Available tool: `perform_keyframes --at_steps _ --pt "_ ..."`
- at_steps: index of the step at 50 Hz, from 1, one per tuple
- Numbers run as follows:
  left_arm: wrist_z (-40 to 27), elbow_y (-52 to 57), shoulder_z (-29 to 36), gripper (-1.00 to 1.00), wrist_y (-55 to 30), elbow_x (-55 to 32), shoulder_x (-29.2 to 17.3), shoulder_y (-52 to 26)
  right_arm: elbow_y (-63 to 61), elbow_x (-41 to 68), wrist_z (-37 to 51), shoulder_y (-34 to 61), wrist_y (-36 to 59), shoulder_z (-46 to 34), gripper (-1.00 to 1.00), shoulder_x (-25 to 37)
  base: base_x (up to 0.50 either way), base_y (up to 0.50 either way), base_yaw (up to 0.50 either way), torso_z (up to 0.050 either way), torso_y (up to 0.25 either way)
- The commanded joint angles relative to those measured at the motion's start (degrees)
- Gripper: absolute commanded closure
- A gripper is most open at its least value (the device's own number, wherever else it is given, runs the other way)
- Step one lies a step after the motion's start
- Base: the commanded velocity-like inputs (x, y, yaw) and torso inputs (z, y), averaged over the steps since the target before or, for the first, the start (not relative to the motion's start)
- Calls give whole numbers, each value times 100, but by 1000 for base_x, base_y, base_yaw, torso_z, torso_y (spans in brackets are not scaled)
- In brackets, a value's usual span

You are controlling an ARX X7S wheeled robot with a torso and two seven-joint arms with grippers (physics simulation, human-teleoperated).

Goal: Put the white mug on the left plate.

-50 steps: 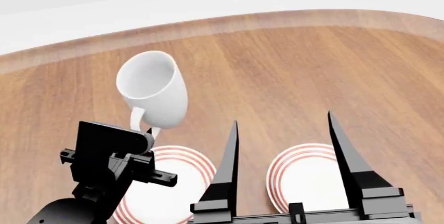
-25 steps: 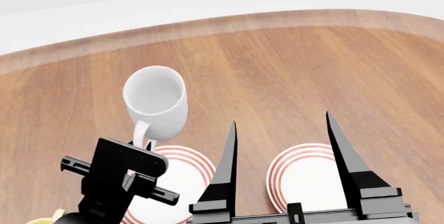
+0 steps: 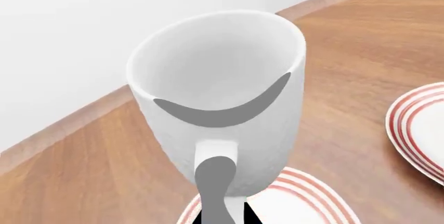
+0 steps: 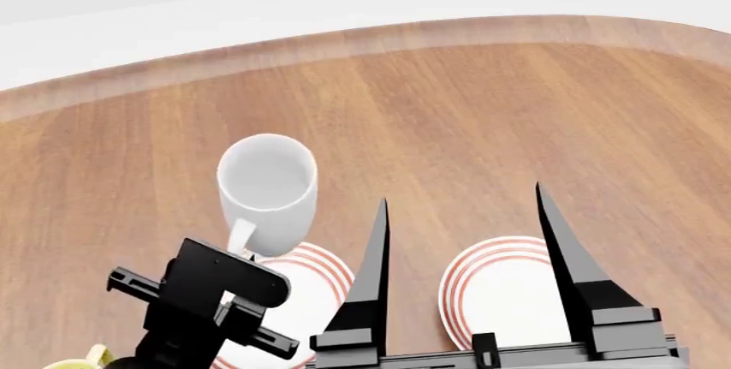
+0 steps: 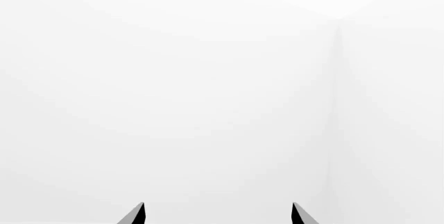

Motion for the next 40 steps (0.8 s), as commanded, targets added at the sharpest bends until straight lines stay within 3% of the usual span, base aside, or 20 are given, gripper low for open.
perform_keyframes --at_steps 1,40 --pt "-16 -151 42 100 -68 -29 19 -45 19 10 14 5 -24 -14 -100 11 0 0 0 0 0" --pt "-59 -1276 168 100 610 -124 144 55 69 40 60 1 -79 -55 -100 62 0 0 0 0 0"
